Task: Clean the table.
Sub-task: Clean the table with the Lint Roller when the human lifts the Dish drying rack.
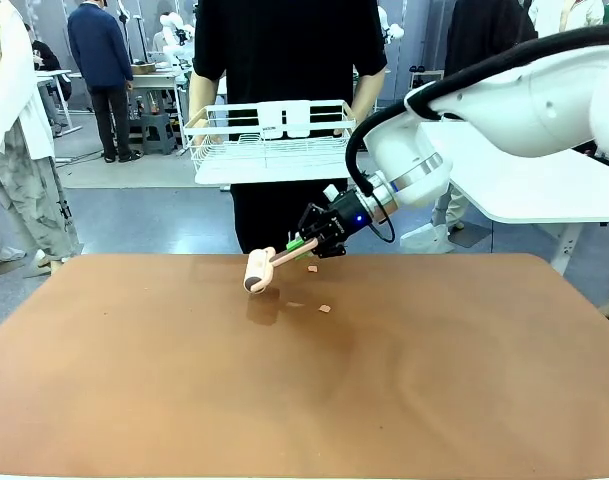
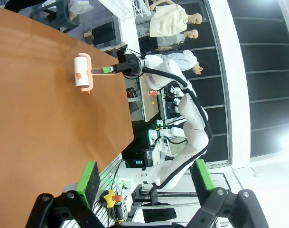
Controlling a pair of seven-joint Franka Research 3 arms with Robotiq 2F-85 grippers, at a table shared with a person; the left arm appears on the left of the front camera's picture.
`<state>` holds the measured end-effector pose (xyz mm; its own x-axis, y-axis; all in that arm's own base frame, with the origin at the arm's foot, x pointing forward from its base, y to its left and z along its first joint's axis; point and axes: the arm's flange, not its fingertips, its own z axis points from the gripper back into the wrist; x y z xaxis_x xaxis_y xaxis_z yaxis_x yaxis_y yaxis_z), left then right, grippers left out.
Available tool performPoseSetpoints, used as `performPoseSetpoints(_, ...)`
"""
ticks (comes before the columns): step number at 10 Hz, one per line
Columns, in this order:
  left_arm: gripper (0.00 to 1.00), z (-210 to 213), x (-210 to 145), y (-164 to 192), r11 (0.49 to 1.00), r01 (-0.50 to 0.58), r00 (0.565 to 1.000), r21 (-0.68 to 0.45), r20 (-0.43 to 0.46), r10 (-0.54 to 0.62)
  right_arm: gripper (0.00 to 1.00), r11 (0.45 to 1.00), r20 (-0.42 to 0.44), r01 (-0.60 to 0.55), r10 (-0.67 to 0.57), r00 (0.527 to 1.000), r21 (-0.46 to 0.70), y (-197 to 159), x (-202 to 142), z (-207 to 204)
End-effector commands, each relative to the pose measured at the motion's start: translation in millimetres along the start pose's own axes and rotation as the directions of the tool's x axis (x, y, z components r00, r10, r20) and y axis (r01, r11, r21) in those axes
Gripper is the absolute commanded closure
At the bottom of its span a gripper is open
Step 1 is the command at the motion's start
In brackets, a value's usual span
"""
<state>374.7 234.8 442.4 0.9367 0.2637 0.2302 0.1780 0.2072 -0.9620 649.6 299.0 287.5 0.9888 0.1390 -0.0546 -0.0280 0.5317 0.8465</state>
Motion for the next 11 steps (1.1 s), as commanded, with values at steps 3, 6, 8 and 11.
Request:
performPoseSetpoints(3,0.00,3,-1,-1,1.000,0.002,1.000,0.002,0.003,-0.002,0.79,0.998,0.038,0.013,-0.015,0.999,0.062,5,-52,38)
performPoseSetpoints(6,0.00,3,-1,-1,1.000,0.002,1.000,0.002,0.003,-0.002,0.79,0.999,0.084,-0.016,0.012,0.996,0.042,9,-100,82)
performPoseSetpoints(8,0.00,3,-1,-1,1.000,0.002,1.000,0.002,0.003,-0.002,0.79,1.000,0.132,0.003,-0.004,0.991,0.004,4,-129,127)
performPoseSetpoints(11,0.00,3,-1,-1,1.000,0.002,1.000,0.002,0.003,-0.002,0.79,0.997,0.179,0.066,-0.056,0.982,-0.047,-19,-151,208)
